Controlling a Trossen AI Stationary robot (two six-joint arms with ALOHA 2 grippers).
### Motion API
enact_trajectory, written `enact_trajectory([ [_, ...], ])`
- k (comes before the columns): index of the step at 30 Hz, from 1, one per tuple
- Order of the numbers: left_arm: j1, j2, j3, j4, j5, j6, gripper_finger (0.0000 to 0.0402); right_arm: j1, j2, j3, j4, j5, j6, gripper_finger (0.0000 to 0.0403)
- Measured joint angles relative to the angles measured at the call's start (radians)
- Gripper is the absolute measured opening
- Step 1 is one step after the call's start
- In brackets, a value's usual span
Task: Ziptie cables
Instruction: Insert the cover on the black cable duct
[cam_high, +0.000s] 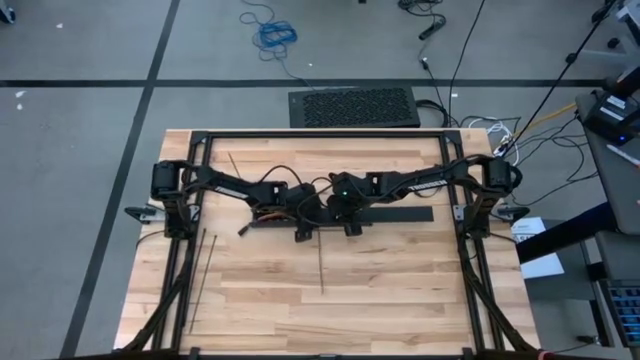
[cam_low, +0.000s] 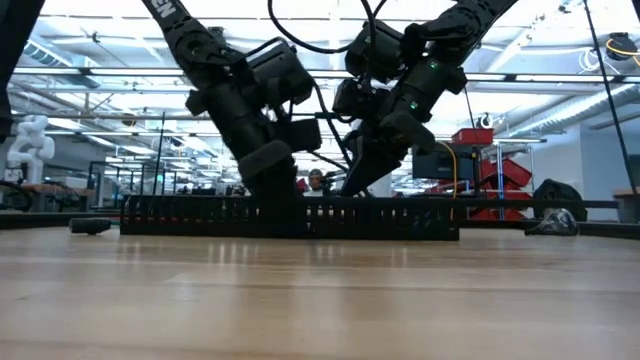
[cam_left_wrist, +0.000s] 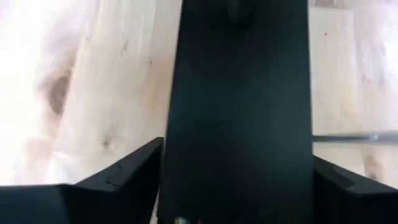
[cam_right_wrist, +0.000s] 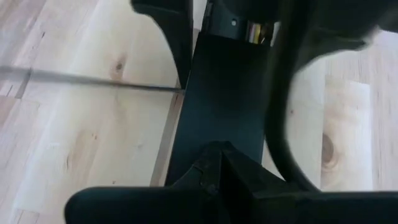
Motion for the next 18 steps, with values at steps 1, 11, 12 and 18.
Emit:
enact_trajectory([
  [1,0.0,-0.005,0.013,-0.022,0.0,0.002,0.0291,0.0,0.0,0.0,-0.001,0.0,0.0,0.0],
  [11,0.001,-0.087,0.063,-0.3,-0.026,0.043,0.0338,0.0,0.0,0.0,-0.016,0.003,-0.007,0.0],
  [12,0.001,-0.089,0.064,-0.322,-0.037,0.049,0.0339,0.0,0.0,0.0,-0.016,0.003,-0.01,0.0],
  [18,0.001,-0.084,0.036,-0.296,-0.043,0.092,0.034,0.0,0.0,0.0,-0.02,0.004,-0.011,0.0],
])
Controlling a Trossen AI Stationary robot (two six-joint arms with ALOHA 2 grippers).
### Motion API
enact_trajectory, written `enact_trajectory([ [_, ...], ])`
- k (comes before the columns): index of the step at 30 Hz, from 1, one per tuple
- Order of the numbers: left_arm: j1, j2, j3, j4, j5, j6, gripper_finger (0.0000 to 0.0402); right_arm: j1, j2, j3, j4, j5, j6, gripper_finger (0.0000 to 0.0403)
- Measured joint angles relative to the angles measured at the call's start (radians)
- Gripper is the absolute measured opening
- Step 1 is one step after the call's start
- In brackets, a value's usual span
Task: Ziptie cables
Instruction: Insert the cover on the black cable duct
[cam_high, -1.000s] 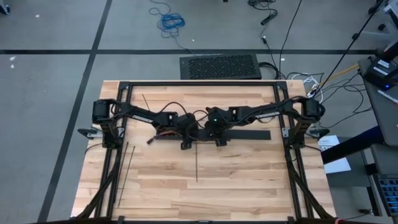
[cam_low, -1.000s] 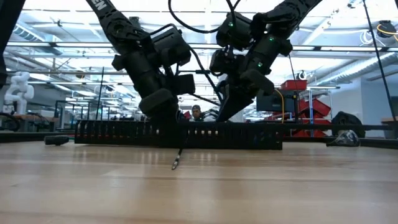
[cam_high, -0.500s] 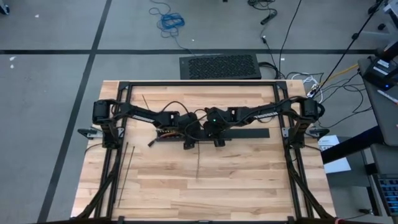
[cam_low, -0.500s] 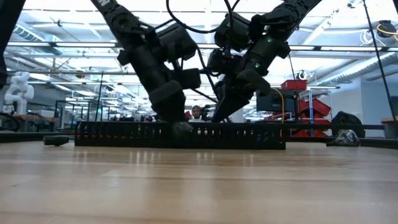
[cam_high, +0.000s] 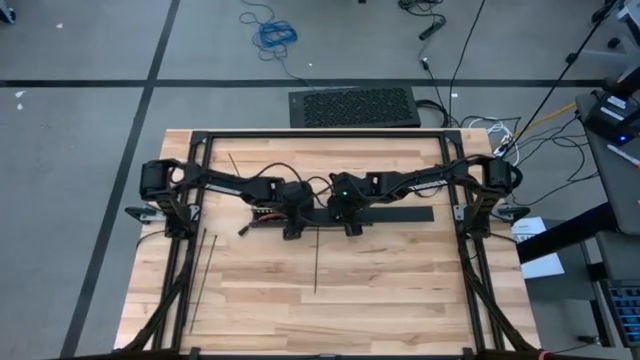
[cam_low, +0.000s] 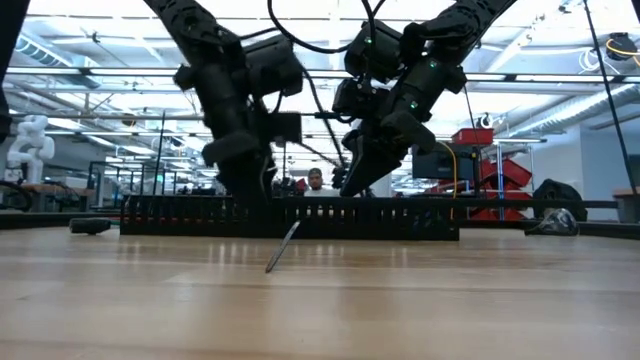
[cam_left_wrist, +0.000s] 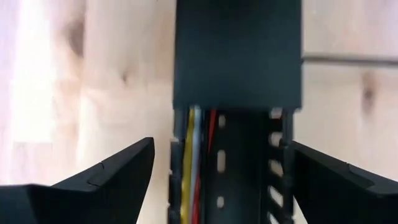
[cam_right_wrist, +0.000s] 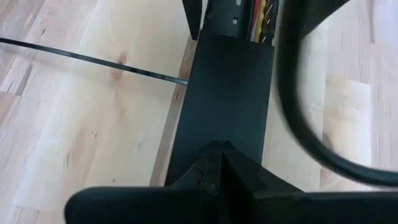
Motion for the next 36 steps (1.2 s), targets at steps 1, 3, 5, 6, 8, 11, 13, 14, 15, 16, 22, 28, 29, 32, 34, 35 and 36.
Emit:
enact_trajectory([
  [1,0.001,0.001,-0.014,0.008,0.0,0.002,0.034,0.0,0.0,0.0,-0.001,0.0,0.0,0.0],
  [3,0.006,0.002,-0.044,0.044,0.0,0.005,0.034,0.0,0.0,0.0,-0.002,0.0,0.0,0.0],
  [5,0.013,0.002,-0.074,0.081,0.001,0.004,0.034,0.0,0.0,0.0,-0.004,0.0,0.0,0.0],
  [6,0.016,0.001,-0.088,0.102,0.003,0.004,0.034,0.0,0.0,0.0,-0.005,0.0,0.0,0.0],
  [8,0.016,-0.003,-0.121,0.152,0.005,0.005,0.0337,0.0,0.0,0.0,-0.007,0.0,-0.001,0.0],
  [11,0.008,-0.004,-0.161,0.226,0.01,0.046,0.0316,0.0,0.0,0.0,-0.011,-0.008,-0.004,0.0],
  [13,0.0,-0.004,-0.186,0.269,0.007,0.056,0.0292,-0.001,0.0,0.0,-0.013,-0.019,-0.006,0.0],
  [14,-0.003,-0.004,-0.197,0.288,0.006,0.056,0.0279,-0.001,0.0,0.0,-0.014,-0.02,-0.011,0.0],
  [15,-0.005,-0.004,-0.205,0.303,0.006,0.056,0.0265,-0.001,0.0,0.0,-0.014,-0.023,-0.015,0.0],
  [16,-0.006,-0.004,-0.21,0.312,0.007,0.055,0.0251,-0.001,0.0,0.0,-0.013,-0.032,-0.02,0.0],
  [22,-0.03,-0.001,-0.229,0.444,0.024,0.005,0.0223,-0.001,0.011,-0.003,0.092,-0.084,-0.034,0.0],
  [28,-0.052,0.002,-0.233,0.484,0.014,-0.042,0.0235,0.0,0.057,-0.001,0.149,-0.118,-0.02,0.0],
  [29,-0.052,0.002,-0.233,0.485,0.012,-0.046,0.0237,0.0,0.064,-0.001,0.151,-0.118,-0.016,0.0],
  [32,-0.057,0.002,-0.233,0.485,0.011,-0.05,0.0239,0.0,0.065,0.0,0.153,-0.117,-0.013,0.0],
  [34,-0.06,-0.005,-0.232,0.478,0.011,-0.052,0.024,0.001,0.06,-0.001,0.151,-0.114,-0.013,0.0],
  [35,-0.062,-0.012,-0.23,0.463,0.012,-0.054,0.024,0.002,0.06,-0.001,0.151,-0.113,-0.014,0.0],
  [36,-0.063,-0.02,-0.223,0.433,0.013,-0.057,0.024,0.002,0.06,0.0,0.152,-0.113,-0.014,0.0],
])
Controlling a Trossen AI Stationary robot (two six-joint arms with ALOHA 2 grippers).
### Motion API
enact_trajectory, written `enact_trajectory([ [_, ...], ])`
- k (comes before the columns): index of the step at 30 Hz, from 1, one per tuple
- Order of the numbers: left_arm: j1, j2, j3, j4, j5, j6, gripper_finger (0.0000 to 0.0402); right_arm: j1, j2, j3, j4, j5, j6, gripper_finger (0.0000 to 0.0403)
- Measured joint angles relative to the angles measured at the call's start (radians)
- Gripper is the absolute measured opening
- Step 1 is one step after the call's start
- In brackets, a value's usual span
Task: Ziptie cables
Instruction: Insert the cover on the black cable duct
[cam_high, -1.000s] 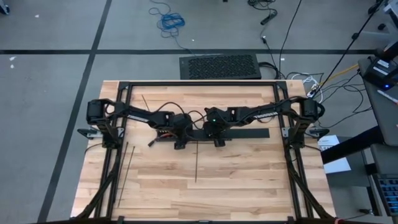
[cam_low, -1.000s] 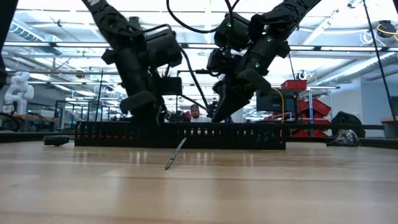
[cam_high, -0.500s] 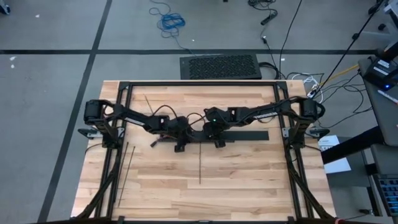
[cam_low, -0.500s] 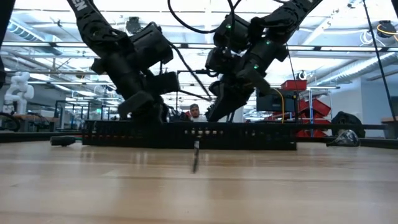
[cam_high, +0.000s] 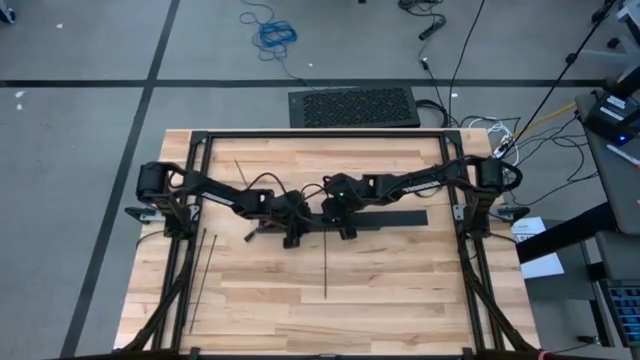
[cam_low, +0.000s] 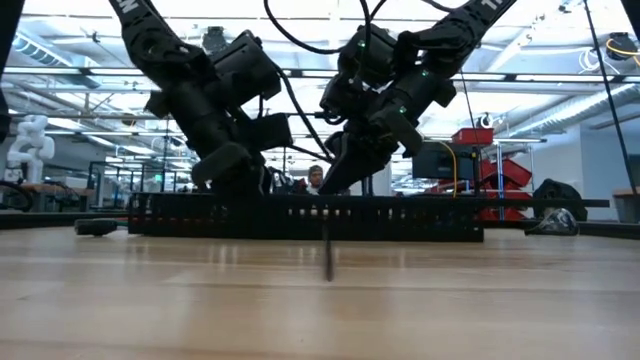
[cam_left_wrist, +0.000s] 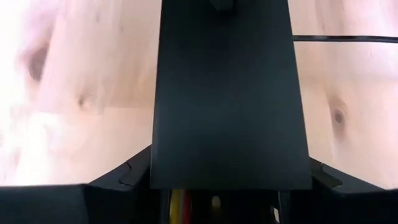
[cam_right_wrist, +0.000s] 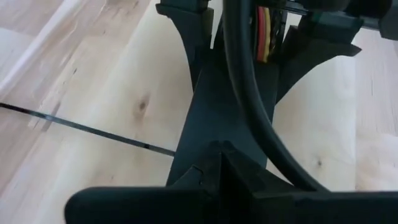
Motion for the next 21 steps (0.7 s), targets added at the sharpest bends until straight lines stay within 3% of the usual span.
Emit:
enact_trajectory([
  [7,0.001,-0.125,0.089,-0.374,-0.007,0.035,0.0242,0.002,-0.004,0.006,0.013,-0.006,-0.005,0.0],
  [11,0.0,-0.173,0.091,-0.417,-0.01,0.038,0.0242,0.0,-0.007,0.006,0.02,-0.028,-0.011,0.0],
  [14,-0.001,-0.163,0.091,-0.405,-0.012,0.031,0.0242,0.001,-0.007,0.006,0.025,-0.029,-0.015,0.0],
  [21,-0.004,0.024,0.096,-0.172,0.01,0.015,0.0243,0.019,0.001,-0.004,0.048,-0.06,-0.028,0.0],
])
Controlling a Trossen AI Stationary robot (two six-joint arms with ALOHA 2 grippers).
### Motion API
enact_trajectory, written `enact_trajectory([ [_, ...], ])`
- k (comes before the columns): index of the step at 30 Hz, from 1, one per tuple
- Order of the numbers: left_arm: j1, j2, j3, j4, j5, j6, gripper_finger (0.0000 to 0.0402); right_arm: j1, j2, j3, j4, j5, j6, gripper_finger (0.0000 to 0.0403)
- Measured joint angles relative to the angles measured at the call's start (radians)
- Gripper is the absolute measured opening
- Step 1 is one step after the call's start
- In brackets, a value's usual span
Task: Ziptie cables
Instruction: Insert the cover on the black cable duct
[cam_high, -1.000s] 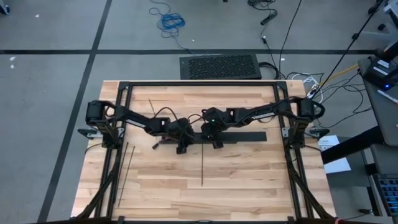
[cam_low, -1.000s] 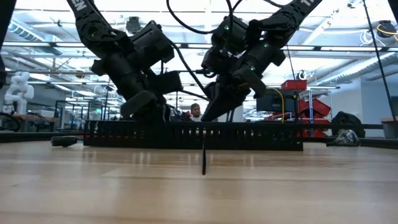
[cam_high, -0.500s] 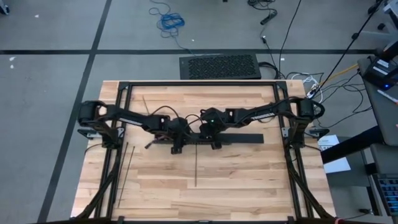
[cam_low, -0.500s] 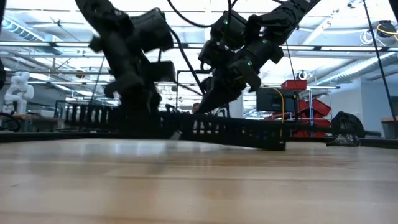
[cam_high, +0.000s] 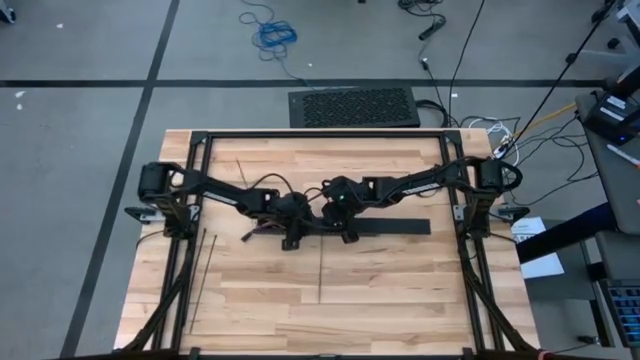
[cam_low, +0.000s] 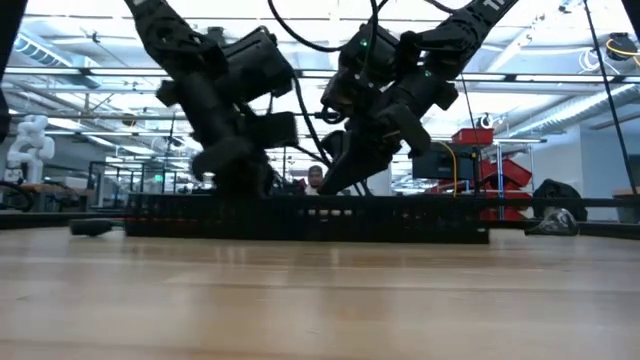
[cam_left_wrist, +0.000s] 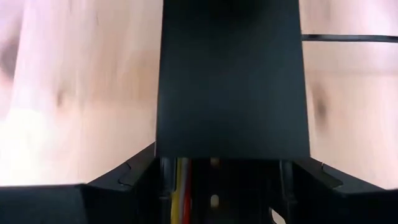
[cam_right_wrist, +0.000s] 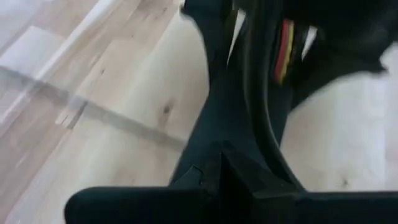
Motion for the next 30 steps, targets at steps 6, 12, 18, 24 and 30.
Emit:
enact_trajectory([
  [6,0.001,0.058,0.02,0.131,0.002,-0.041,0.0243,0.015,-0.016,0.018,0.032,0.002,0.042,0.0],
  [12,-0.004,0.05,0.021,0.172,-0.003,-0.045,0.0243,0.04,-0.123,0.071,-0.006,0.001,0.06,0.0],
  [18,-0.004,0.05,0.022,0.168,-0.002,-0.041,0.0243,0.041,-0.237,0.085,-0.227,0.1,0.093,0.0],
  [24,-0.005,0.05,0.022,0.166,0.003,-0.037,0.0243,0.044,-0.202,0.085,-0.321,0.109,0.144,0.0],
  [30,-0.006,0.05,0.022,0.149,0.004,-0.037,0.0243,0.046,-0.102,0.085,-0.324,0.132,0.149,0.0],
])
